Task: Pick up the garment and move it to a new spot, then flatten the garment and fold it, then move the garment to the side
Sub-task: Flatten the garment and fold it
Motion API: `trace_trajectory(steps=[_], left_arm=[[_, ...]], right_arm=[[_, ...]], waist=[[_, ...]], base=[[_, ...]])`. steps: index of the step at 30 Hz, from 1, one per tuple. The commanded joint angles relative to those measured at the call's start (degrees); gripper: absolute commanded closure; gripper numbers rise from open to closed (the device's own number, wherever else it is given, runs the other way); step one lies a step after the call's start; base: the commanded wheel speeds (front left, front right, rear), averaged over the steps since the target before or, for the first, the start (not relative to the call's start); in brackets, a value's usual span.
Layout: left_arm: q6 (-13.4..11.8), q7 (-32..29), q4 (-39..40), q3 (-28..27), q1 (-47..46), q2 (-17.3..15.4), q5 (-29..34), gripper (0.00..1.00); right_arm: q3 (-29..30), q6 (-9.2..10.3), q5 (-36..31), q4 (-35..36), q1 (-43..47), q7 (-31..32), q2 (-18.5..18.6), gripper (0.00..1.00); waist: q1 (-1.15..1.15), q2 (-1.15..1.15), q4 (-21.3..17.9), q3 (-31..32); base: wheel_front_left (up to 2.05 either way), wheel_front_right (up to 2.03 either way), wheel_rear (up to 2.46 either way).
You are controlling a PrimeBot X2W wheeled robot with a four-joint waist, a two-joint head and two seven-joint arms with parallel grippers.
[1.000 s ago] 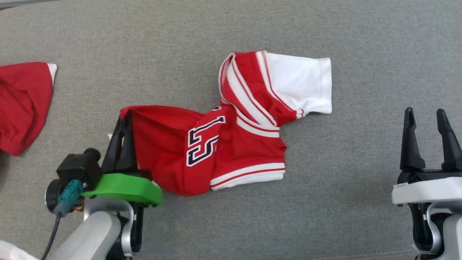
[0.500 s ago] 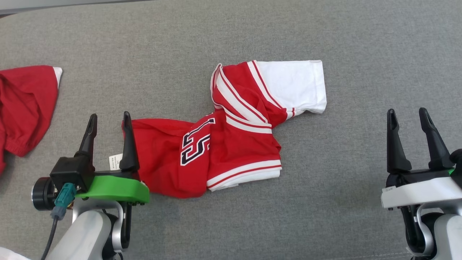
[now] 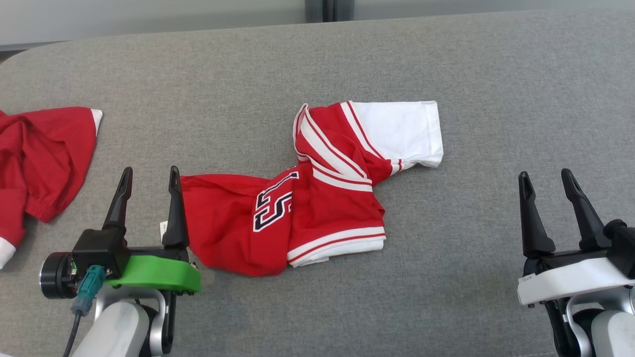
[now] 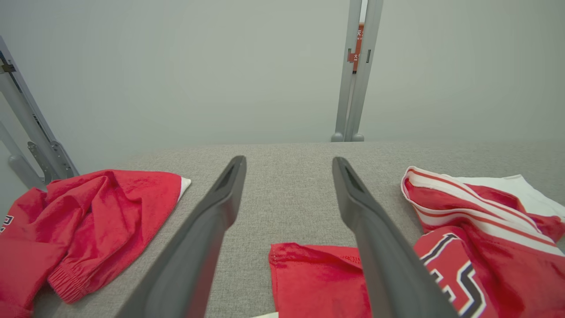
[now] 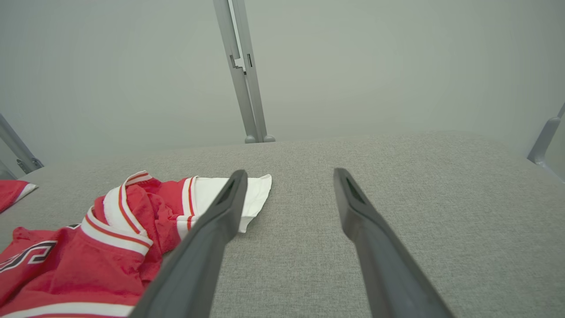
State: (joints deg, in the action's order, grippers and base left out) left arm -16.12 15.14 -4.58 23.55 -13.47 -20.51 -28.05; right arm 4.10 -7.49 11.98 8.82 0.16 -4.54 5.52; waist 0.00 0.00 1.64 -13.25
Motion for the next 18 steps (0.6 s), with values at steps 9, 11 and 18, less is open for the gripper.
trace_trajectory(steps=[9,11,18], left_arm=[[1.43,-0.01,-0.21,-1.19,0.36,1.41,1.83,0.0],[1.51,-0.01,0.04,-1.17,-0.49,1.8,2.11,0.0],[2.88,-0.01,0.24,-0.9,-3.68,4.09,3.66,0.0]], right_arm=[[0.26,0.0,0.38,-0.8,0.46,0.91,0.67,0.0],[-1.22,0.0,0.6,-1.79,0.39,1.52,0.96,0.0],[-14.95,0.0,3.9,-10.29,-2.49,2.68,1.69,0.0]], waist=[[0.0,0.0,0.74,-0.57],[0.0,0.0,1.2,-1.3],[0.0,0.0,3.86,-4.77]], base=[[0.0,0.0,0.0],[0.0,0.0,0.0],[0.0,0.0,0.0]])
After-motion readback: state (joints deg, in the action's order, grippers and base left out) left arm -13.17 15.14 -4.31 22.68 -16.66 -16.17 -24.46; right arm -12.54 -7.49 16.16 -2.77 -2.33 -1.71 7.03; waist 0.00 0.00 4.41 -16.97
